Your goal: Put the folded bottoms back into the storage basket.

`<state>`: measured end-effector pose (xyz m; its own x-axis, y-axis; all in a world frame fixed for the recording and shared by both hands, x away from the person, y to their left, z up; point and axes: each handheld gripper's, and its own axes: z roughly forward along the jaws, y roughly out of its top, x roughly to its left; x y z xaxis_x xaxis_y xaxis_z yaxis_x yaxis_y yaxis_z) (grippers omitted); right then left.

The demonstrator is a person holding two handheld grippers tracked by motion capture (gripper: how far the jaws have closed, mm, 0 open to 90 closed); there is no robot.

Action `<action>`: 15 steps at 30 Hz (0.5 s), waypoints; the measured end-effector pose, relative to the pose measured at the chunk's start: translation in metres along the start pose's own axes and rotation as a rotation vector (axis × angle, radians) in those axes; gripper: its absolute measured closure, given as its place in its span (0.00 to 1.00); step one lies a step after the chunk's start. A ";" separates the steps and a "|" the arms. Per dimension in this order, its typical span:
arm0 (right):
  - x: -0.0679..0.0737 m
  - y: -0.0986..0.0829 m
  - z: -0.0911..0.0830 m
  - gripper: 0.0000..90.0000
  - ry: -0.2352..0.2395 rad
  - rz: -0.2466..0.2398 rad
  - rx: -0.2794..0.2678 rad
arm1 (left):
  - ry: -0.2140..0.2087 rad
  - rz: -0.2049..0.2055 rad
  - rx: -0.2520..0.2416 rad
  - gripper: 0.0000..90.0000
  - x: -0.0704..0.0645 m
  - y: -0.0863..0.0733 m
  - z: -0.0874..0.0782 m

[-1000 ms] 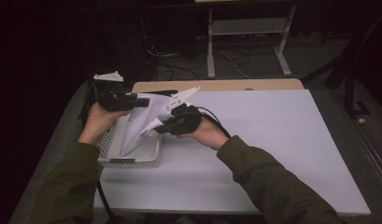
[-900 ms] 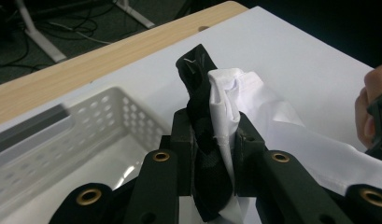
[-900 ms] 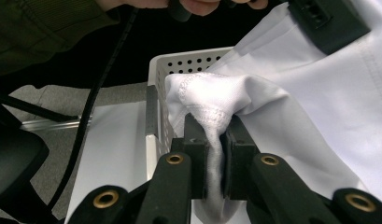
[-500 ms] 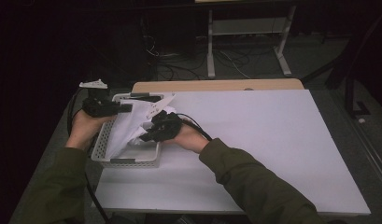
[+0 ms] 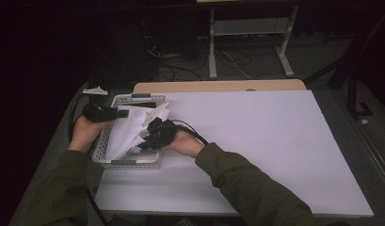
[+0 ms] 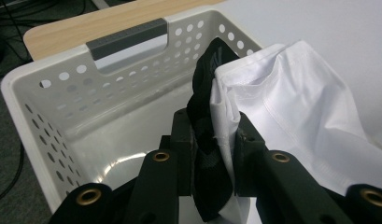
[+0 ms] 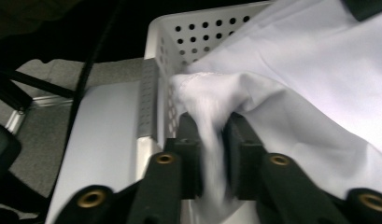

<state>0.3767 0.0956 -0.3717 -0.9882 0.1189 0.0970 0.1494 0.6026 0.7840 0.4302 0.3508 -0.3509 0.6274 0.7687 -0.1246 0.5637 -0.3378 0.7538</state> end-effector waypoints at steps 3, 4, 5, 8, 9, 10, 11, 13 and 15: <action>0.002 -0.003 -0.004 0.76 0.021 -0.003 0.002 | -0.010 0.010 0.003 0.83 0.000 -0.001 0.005; 0.003 -0.005 -0.006 0.76 0.018 -0.009 0.001 | -0.013 0.013 0.009 0.83 -0.001 -0.002 0.008; 0.003 -0.006 -0.009 0.76 0.022 -0.006 -0.002 | -0.018 0.015 0.013 0.83 -0.001 -0.002 0.010; 0.001 -0.010 -0.018 0.74 0.011 0.001 -0.021 | -0.018 0.018 0.024 0.83 -0.003 -0.003 0.018; 0.001 -0.011 -0.020 0.74 0.007 0.010 -0.025 | -0.015 0.020 0.030 0.83 -0.003 -0.002 0.020; -0.001 -0.013 -0.023 0.73 0.002 0.014 -0.033 | -0.012 0.019 0.029 0.83 -0.004 -0.002 0.022; -0.001 -0.014 -0.025 0.72 -0.001 0.021 -0.038 | -0.002 0.016 0.033 0.82 -0.004 -0.001 0.024; -0.002 -0.017 -0.030 0.70 -0.010 0.031 -0.048 | 0.013 0.015 0.042 0.82 -0.004 0.000 0.027; -0.003 -0.021 -0.034 0.68 -0.013 0.038 -0.062 | 0.035 0.003 0.058 0.82 -0.003 0.001 0.031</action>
<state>0.3753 0.0556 -0.3671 -0.9812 0.1512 0.1200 0.1842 0.5473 0.8164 0.4458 0.3314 -0.3702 0.6104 0.7858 -0.0990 0.5924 -0.3700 0.7156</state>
